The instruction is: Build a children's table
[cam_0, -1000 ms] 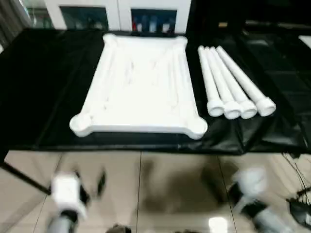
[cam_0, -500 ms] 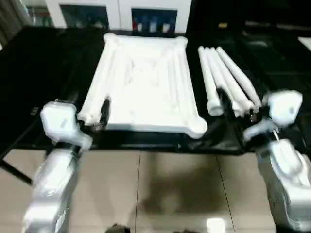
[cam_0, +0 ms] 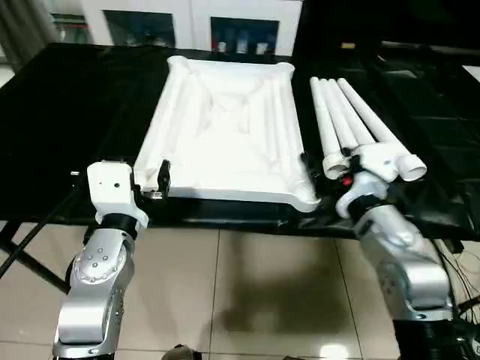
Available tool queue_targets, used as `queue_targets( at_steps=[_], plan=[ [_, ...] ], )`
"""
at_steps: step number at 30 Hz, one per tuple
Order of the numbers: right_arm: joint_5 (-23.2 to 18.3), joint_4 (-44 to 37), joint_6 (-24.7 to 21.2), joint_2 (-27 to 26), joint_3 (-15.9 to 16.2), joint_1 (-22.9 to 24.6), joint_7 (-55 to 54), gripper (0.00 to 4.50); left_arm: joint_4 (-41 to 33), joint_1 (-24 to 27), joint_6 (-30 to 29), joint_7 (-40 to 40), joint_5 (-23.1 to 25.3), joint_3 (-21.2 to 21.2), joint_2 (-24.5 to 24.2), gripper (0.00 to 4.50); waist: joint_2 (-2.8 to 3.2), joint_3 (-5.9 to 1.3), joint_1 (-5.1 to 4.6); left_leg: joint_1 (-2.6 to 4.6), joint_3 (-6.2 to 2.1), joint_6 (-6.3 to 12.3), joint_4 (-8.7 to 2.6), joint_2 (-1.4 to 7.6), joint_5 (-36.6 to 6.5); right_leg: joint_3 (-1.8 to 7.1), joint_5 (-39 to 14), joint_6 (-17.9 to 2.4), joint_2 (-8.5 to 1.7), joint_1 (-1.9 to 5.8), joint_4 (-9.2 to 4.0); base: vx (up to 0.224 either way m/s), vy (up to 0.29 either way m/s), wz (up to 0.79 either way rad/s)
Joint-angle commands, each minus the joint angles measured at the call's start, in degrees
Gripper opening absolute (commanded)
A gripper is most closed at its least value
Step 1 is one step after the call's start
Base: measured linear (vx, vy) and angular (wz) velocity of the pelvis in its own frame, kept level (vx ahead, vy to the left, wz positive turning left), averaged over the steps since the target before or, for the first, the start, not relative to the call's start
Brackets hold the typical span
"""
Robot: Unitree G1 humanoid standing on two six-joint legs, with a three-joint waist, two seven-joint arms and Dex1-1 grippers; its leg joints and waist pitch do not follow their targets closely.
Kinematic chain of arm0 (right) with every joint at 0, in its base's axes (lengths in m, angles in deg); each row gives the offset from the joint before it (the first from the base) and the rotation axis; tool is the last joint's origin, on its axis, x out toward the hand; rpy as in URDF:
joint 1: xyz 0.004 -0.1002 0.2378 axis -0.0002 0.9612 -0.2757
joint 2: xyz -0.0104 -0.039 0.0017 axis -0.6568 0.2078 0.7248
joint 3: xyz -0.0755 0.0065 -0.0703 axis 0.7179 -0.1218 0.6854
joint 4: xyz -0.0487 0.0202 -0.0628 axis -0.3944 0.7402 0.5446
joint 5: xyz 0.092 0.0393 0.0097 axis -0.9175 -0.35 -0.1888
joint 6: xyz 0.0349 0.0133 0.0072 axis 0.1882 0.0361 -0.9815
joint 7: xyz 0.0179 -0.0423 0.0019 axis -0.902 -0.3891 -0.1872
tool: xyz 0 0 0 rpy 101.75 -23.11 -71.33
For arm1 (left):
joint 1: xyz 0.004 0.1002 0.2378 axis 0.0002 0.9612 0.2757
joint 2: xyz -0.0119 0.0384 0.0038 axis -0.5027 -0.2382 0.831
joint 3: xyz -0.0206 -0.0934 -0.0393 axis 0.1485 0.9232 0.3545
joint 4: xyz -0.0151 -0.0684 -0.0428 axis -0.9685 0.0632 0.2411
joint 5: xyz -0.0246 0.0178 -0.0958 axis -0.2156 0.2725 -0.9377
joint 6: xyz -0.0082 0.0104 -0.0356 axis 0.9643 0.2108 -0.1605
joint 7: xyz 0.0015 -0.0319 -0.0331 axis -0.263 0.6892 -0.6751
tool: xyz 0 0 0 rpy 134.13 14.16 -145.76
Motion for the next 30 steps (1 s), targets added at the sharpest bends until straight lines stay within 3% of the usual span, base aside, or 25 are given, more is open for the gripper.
queue_targets(
  at_steps=[1, 2, 3, 5, 6, 7, 9, 12, 16, 17, 18, 19, 20, 21, 22, 23, 24, 25, 26, 27, 28, 29, 30],
  plan=[
    [0.12, -0.11, -1.14, -0.24, 0.08, -0.41, -0.22, 4.42, -0.16, -0.01, -1.22, 0.40, 0.58, -1.09, -0.58, 4.48, 0.17, -3.61, 0.08, 2.27, -1.96, -1.14, -4.87, 3.99, -15.23, 3.38, -11.24, -8.97, -4.86, 2.31, -4.82, 0.000, 0.000, 0.00],
    [0.37, -0.06, -1.27, -0.50, 0.30, -0.45, -0.31, 4.42, -0.10, -0.09, -1.48, 0.29, 0.96, -1.36, -0.76, 4.48, 0.12, -2.93, -0.18, 3.15, -2.05, -2.33, -5.40, 3.73, -22.89, 3.17, -21.39, -6.62, -4.51, 2.13, -6.03, 0.000, 0.000, 0.00],
    [0.48, -0.02, -1.48, -0.75, 0.51, -0.50, -0.29, 4.42, 0.06, -0.19, -1.64, 0.10, 1.28, -1.63, -0.98, 4.48, 0.14, -2.59, -0.34, 4.07, -2.06, -2.62, -5.49, 3.40, -27.56, 2.79, -27.91, -5.54, -4.28, 2.16, -7.10, 0.000, 0.000, 0.00],
    [0.72, -0.18, -1.79, -1.20, 0.83, -0.40, -0.15, 4.42, 0.20, -0.29, -1.83, -0.47, 1.76, -2.15, -1.29, 4.48, 0.20, -2.18, -0.44, 4.90, -2.07, -2.44, -5.49, 3.10, -30.18, 2.46, -32.79, -4.54, -4.24, 2.19, -8.17, 0.000, 0.000, 0.00],
    [0.84, -0.26, -1.87, -1.35, 0.88, -0.33, -0.06, 4.42, 0.20, -0.30, -1.89, -0.63, 1.91, -2.27, -1.30, 4.48, -0.02, -2.42, -0.58, 4.55, -2.18, -1.97, -5.61, 2.82, -28.87, 2.37, -33.83, -3.64, -4.40, 3.20, -8.57, 0.000, 0.000, 0.00],
    [0.64, -0.33, -2.05, -1.57, 0.79, -0.21, 0.08, 4.42, 0.17, -0.35, -1.92, -0.74, 2.03, -2.32, -1.30, 4.48, 0.29, -2.72, -0.43, 4.19, -2.23, -1.28, -6.10, 2.94, -26.31, 2.44, -31.47, -3.52, -4.40, 4.02, -8.49, 0.000, 0.000, 0.00],
    [0.71, -0.28, -2.10, -1.65, 0.76, -0.13, 0.15, 4.42, 0.10, -0.42, -2.02, -0.87, 2.27, -2.29, -1.19, 4.48, 0.31, -3.63, -0.44, 4.01, -2.06, -0.05, -6.23, 3.06, -21.33, 2.57, -22.87, -5.18, -4.01, 4.66, -7.60, 0.000, 0.000, 0.00],
    [0.67, -0.48, -2.24, -1.57, 0.68, 0.23, -0.17, 4.42, -0.03, -0.69, -2.29, -1.38, 2.50, -2.41, -1.24, 4.48, 0.62, -4.40, -0.61, 4.03, -1.56, 3.14, -5.73, 2.70, -14.02, 2.42, -7.72, -10.58, -3.46, 5.28, -5.82, 0.067, 0.008, 0.02],
    [0.27, -1.04, -2.33, -1.58, 0.48, 0.68, -0.31, 4.42, -0.05, -0.89, -2.49, -1.49, 2.25, -2.73, -1.34, 4.48, 0.49, -4.94, -0.18, 2.73, -1.15, 6.83, -4.69, 1.59, -6.51, 2.59, 1.10, -13.25, -3.19, 7.02, -4.91, 0.084, -0.008, 0.03],
    [0.31, -1.48, -2.30, -1.49, 0.52, 0.94, -0.15, 4.42, 0.01, -0.94, -2.52, -1.56, 2.18, -2.83, -1.30, 4.48, 1.82, -5.24, -0.15, 7.08, 0.11, 3.61, -4.88, 2.99, -8.31, 3.57, 0.23, -13.59, -1.64, 4.65, -4.44, 0.000, 0.000, 0.00],
    [0.46, -1.84, -2.34, -1.48, 0.51, 1.13, 0.02, 4.42, 0.00, -0.94, -2.57, -1.59, 2.15, -2.92, -1.28, 4.48, 1.34, -4.86, -0.41, 8.62, -0.46, 1.31, -5.55, 4.22, -8.88, 3.16, 1.28, -13.45, -0.62, 3.40, -3.03, 0.108, -0.003, -0.11],
    [0.46, -1.84, -2.34, -1.48, 0.51, 1.13, 0.02, 4.42, 0.00, -0.94, -2.57, -1.59, 2.15, -2.92, -1.28, 4.48, 1.00, -3.96, -1.28, 11.18, -0.97, -1.23, -6.23, 6.55, -11.32, 2.03, 0.93, -12.77, -0.92, 0.17, -1.42, 0.123, -0.006, -0.36],
    [0.82, -2.52, -2.67, -1.34, 0.51, 1.52, 0.05, 4.42, 0.11, -0.69, -2.44, -1.71, 2.18, -3.39, -1.00, 4.48, 0.17, -3.05, -1.03, 12.33, 1.30, -3.44, -6.06, 5.94, -16.33, 2.86, -0.81, -13.09, -1.49, -0.44, -1.81, 0.176, -0.008, -0.64],
    [0.90, -2.70, -2.93, -1.37, 0.39, 1.64, -0.07, 4.42, 0.08, -0.54, -2.40, -1.79, 2.25, -3.54, -0.83, 4.48, -1.47, -2.86, 0.48, 7.50, 3.69, -4.97, -3.39, -0.02, -18.28, 7.56, -0.97, -14.66, -0.42, 5.21, -3.97, 0.108, -0.006, -0.52],
    [0.91, -2.73, -2.98, -1.38, 0.37, 1.66, -0.10, 4.42, 0.07, -0.51, -2.39, -1.80, 2.26, -3.57, -0.79, 4.48, -1.47, -2.86, 0.48, 7.50, 3.69, -4.97, -3.39, -0.02, -18.28, 7.56, -0.97, -14.66, -0.42, 5.21, -3.97, 0.148, -0.007, -0.52],
    [1.14, -2.88, -3.04, -1.31, 0.20, 1.79, -0.26, 4.42, -0.03, -0.20, -2.35, -1.93, 2.46, -3.85, -0.41, 4.48, -1.81, -4.59, 3.88, -2.59, -2.29, 1.14, 3.59, -0.98, -8.80, 13.58, 10.42, -16.63, -8.39, 14.20, -5.65, 0.157, 0.018, -0.29],
    [1.14, -2.88, -3.04, -1.31, 0.20, 1.79, -0.26, 4.42, -0.03, -0.20, -2.35, -1.93, 2.46, -3.85, -0.41, 4.48, -0.82, -4.49, 3.02, -4.95, -4.87, 3.16, 4.43, 0.07, -3.28, 12.60, 22.87, -16.97, -7.70, 13.19, -4.39, 0.157, 0.018, -0.29],
    [1.32, -2.89, -2.98, -1.10, 0.26, 1.75, -0.14, 4.42, -0.08, -0.04, -2.37, -1.95, 2.57, -4.02, -0.14, 4.48, 0.31, -5.13, 3.00, -4.30, -5.47, 2.85, 2.47, 0.52, -0.08, 10.01, 25.51, -15.74, -5.21, 12.12, -3.34, 0.073, 0.038, -0.06],
    [1.32, -2.94, -2.94, -0.99, 0.26, 1.72, -0.03, 4.42, -0.15, 0.03, -2.42, -1.90, 2.62, -4.13, -0.02, 4.48, 2.48, -5.87, 1.47, -1.70, -5.50, 4.03, -1.62, 0.81, 9.11, 4.50, 23.45, -9.84, 0.29, 9.89, -0.89, 0.000, 0.000, 0.00],
    [1.32, -2.94, -2.94, -0.99, 0.26, 1.72, -0.03, 4.42, -0.15, 0.03, -2.42, -1.90, 2.62, -4.13, -0.02, 4.48, 3.97, -5.76, 0.13, 1.27, -8.25, 7.45, -2.44, 3.18, 11.15, 1.73, 15.69, -6.66, 2.23, 6.27, 1.71, 0.000, 0.000, 0.00],
    [1.36, -2.94, -2.99, -0.88, 0.27, 1.66, 0.01, 4.42, -0.25, 0.10, -2.48, -1.84, 2.67, -4.25, 0.10, 4.48, 3.59, -6.80, -3.55, 10.37, -15.55, 22.55, -2.69, 9.35, 20.32, 0.25, -7.08, -0.55, 0.47, -3.03, 6.23, 0.066, -0.008, -0.24],
    [1.30, -2.84, -2.92, -0.76, 0.25, 1.53, 0.12, 4.42, -0.40, 0.16, -2.55, -1.71, 2.66, -4.33, 0.29, 4.48, 2.75, -5.71, -2.29, 8.28, -14.58, 27.78, -2.17, 9.19, 17.43, 0.95, -8.91, 1.87, -1.25, -3.44, 7.36, 0.065, -0.008, -0.15],
    [1.24, -2.76, -2.87, -0.69, 0.23, 1.45, 0.20, 4.42, -0.50, 0.19, -2.59, -1.63, 2.66, -4.37, 0.41, 4.48, 1.80, -5.36, -2.72, 6.94, -12.51, 28.06, -3.31, 7.34, 10.67, 0.88, -4.94, 3.64, -1.26, -3.53, 7.36, 0.065, -0.008, -0.15]
  ],
)
